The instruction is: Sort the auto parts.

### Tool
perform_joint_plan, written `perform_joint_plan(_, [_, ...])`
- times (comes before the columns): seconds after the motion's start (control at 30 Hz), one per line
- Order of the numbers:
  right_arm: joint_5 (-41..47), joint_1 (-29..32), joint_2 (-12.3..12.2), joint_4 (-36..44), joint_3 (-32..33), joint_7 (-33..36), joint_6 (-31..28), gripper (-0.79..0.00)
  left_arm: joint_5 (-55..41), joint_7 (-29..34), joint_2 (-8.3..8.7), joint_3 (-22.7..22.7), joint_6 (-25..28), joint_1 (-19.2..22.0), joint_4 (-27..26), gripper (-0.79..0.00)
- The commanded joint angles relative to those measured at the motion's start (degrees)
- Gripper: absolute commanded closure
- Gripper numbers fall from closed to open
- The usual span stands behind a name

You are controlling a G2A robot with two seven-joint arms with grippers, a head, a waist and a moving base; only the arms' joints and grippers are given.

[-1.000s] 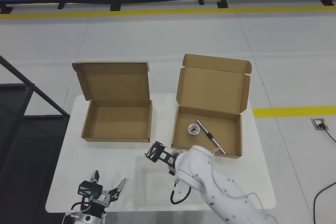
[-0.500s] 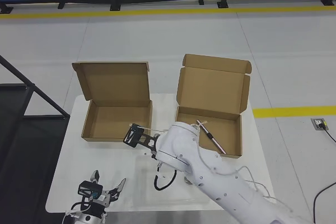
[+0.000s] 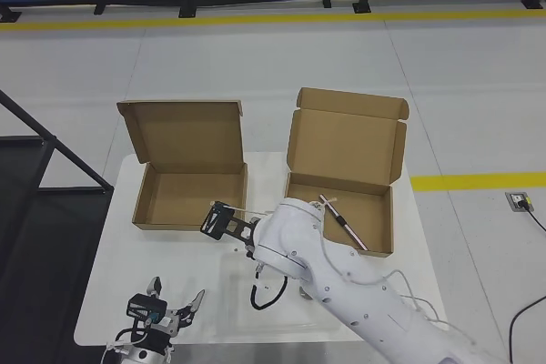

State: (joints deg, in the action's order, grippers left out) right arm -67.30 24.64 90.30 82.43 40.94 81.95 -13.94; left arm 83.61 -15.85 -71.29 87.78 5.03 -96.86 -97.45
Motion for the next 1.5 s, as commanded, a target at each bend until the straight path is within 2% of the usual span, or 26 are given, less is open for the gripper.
perform_joint_plan(0.0, [-0.7, 0.2, 0.0, -0.6, 0.0, -2.4, 0.0, 0.000, 0.0, 0.2, -0.01, 0.0, 0.0, 0.1, -0.2, -0.785])
perform_joint_plan(0.27, [2.1, -6.3, 2.5, -8.3, -1.4, -8.2, 0.6, 0.000, -3.7, 0.0, -0.21, 1.2, -1.7, 0.8, -0.2, -0.785])
perform_joint_plan(0.57, [9.8, -15.4, 7.0, -22.1, -4.6, -14.3, -0.1, 0.000, -6.9, -0.6, -0.31, 2.9, -2.3, 1.5, 0.2, -0.785])
perform_joint_plan(0.93, [15.4, -25.1, 15.6, -43.4, -11.5, -21.7, 0.4, 0.000, -8.7, -2.5, -0.28, 5.1, -1.4, -0.5, 1.3, -0.785])
perform_joint_plan(1.23, [18.9, -28.7, 22.2, -58.8, -13.8, -28.1, -2.7, 0.000, -6.5, -2.8, -0.22, 4.7, 0.0, -1.1, 1.8, -0.785])
perform_joint_plan(1.47, [19.0, -28.8, 22.5, -59.5, -13.9, -27.9, -3.2, 0.000, -5.3, -2.8, -0.18, 4.5, 0.4, -1.3, 1.6, -0.785])
